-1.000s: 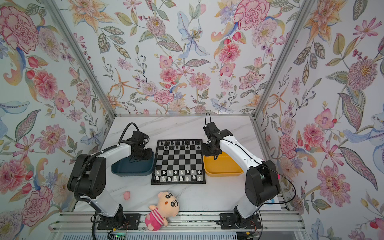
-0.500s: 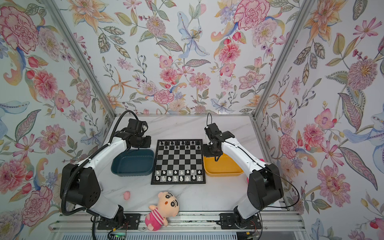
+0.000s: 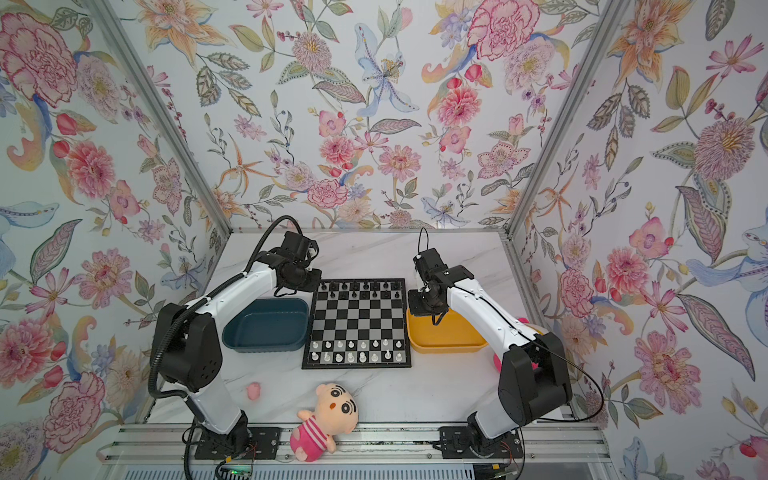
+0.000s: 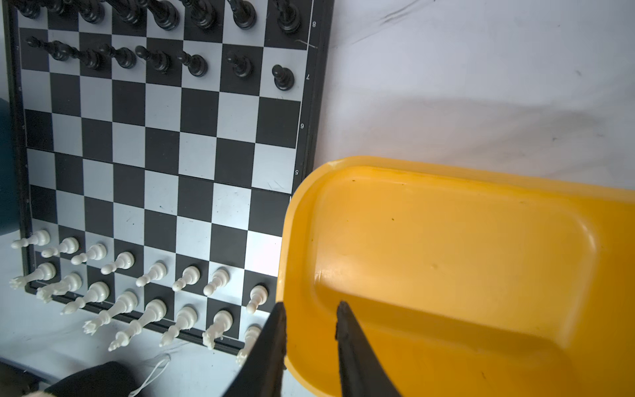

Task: Set up the chess pieces on the board
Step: 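Lower the black pawn onto the empty seventh-rank square with the left gripper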

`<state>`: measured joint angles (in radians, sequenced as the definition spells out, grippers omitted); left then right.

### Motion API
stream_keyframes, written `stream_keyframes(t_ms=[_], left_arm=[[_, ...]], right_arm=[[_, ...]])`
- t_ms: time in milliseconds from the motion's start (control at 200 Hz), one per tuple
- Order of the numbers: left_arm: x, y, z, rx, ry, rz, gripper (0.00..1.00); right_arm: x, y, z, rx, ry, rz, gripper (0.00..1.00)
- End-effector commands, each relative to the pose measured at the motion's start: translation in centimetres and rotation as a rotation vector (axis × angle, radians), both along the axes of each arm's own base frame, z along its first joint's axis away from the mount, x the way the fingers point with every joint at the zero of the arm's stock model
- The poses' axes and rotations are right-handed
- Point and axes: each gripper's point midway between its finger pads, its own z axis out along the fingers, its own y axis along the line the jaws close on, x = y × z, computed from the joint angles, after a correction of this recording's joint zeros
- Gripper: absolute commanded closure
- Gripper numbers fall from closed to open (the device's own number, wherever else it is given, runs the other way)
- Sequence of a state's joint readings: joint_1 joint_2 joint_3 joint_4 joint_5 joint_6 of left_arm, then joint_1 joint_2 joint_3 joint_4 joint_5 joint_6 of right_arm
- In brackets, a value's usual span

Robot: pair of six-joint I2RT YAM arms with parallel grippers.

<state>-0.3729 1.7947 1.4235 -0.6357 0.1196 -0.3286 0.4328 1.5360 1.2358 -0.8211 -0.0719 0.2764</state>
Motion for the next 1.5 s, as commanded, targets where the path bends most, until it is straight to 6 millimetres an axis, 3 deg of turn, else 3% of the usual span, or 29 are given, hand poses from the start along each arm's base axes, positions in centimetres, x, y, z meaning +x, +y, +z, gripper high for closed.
stream_keyframes(t_ms=[0, 410, 821, 1496], left_arm=[[0.3, -0.3, -0.4, 0.037, 0.011, -0.022, 1.00], [0.5, -1.4, -3.4, 0.044, 0.050, -0.049, 1.00], [1.0, -1.7, -5.2, 0.055, 0.062, -0.056, 1.00], [1.6, -0.9, -7.4, 0.110, 0.081, -0.037, 1.00]], right_arm=[[-0.3, -0.3, 0.1, 0.012, -0.002, -0.016, 0.72], [-0.2, -0.4, -0.1, 0.016, 0.002, -0.023, 0.72], [-0.1, -0.5, -0.1, 0.019, 0.004, -0.029, 0.72], [-0.5, -1.0, -0.2, 0.018, 0.005, -0.052, 0.72]])
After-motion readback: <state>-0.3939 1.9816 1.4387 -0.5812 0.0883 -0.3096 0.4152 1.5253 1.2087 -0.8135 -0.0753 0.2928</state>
